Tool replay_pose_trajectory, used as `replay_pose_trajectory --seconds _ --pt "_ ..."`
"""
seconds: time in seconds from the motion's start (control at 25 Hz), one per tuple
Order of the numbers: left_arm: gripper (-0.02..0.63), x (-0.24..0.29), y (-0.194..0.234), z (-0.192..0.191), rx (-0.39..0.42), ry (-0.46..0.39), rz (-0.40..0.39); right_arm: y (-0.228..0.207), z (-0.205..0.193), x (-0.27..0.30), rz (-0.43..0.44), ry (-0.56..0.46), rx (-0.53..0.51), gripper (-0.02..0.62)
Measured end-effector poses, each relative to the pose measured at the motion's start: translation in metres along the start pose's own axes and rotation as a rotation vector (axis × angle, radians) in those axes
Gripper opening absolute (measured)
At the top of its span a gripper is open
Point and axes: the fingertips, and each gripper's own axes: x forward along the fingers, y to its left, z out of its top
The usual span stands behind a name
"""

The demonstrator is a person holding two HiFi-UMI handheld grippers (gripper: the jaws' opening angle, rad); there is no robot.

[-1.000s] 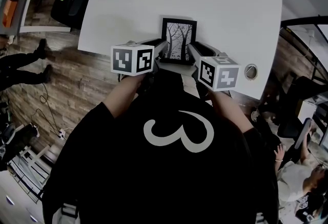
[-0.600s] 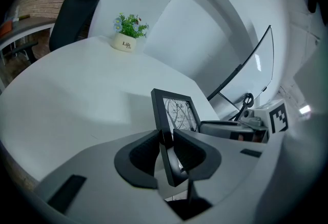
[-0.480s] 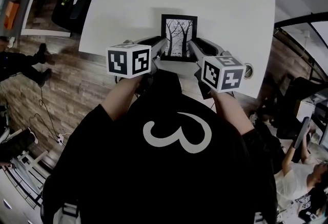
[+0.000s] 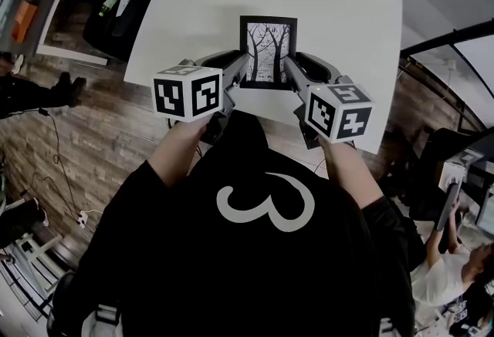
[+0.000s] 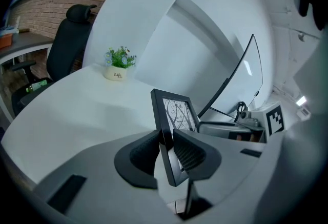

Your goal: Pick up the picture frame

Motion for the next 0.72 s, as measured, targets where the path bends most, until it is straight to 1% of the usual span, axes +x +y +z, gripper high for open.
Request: replay_pose_trajectory --seconds 0.24,0.52,0.72 --pt "0.094 -0.028 -0.026 0.025 0.052 -0.07 -0.006 0.017 0.032 -0.027 0.01 -0.057 -0.04 0.101" --pt "0.094 -0.063 -0.057 0.052 0.104 -0.17 -0.025 0.038 0.065 -0.061 0.018 -0.147 -0.074 0.101" --pt "0.094 -0.081 -0.072 0.079 0.145 -0.231 -0.039 0.051 0.098 -0.078 0.019 -0.209 -0.125 0.101"
